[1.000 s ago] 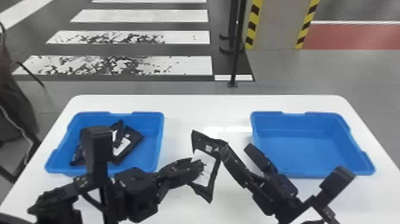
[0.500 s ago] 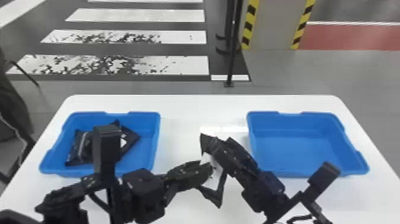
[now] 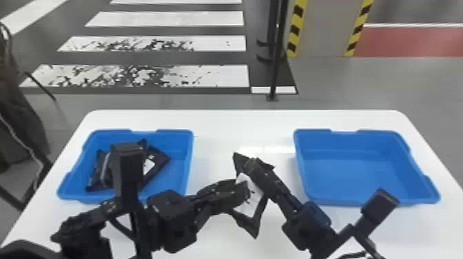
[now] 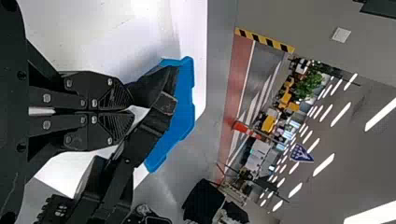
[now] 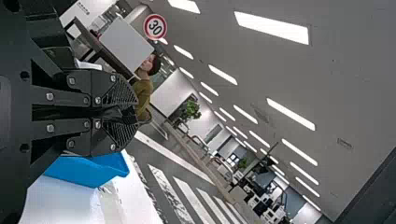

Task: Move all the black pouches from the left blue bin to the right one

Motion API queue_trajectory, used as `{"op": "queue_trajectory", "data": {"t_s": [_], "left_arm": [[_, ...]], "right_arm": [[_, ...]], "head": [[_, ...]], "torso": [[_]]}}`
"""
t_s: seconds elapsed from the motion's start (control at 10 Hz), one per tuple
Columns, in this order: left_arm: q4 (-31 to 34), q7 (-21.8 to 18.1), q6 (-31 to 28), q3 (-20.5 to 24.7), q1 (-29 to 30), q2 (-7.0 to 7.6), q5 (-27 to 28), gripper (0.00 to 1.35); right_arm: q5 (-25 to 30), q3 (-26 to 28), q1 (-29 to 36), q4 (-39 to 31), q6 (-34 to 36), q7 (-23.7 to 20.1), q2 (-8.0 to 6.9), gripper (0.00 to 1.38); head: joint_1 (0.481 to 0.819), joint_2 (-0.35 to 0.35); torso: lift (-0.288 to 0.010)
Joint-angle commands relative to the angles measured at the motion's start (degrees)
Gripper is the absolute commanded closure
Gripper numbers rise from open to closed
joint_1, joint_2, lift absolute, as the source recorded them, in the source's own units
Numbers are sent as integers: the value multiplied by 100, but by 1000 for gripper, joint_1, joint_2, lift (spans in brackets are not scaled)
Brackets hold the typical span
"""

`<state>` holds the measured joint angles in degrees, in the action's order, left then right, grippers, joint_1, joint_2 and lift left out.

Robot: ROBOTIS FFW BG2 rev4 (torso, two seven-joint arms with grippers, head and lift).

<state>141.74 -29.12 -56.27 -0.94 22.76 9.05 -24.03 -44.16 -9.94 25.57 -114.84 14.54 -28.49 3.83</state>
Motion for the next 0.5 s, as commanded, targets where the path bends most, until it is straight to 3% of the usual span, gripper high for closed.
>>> {"op": "queue_trajectory", "data": {"t_s": [0.0,0.1,0.2,0.4], "left_arm": [[-118,20,199,140,58,-123,-53,653],[-118,38,199,208,128,-140,-30,209],[-118,38,199,242,156,-140,-19,65],[-118,38,283,357,170,-149,15,170]], "right_arm": [[-131,45,-83,30,50,1,12,1277],[-86,228,-294,171,50,1,38,1277],[86,548,-547,311,50,10,100,1277],[749,1405,-1123,789,50,19,258,1277]], "head": [[695,38],[695,45],[695,40],[695,-8]], "torso": [[-140],[-140],[-140],[-140]]}}
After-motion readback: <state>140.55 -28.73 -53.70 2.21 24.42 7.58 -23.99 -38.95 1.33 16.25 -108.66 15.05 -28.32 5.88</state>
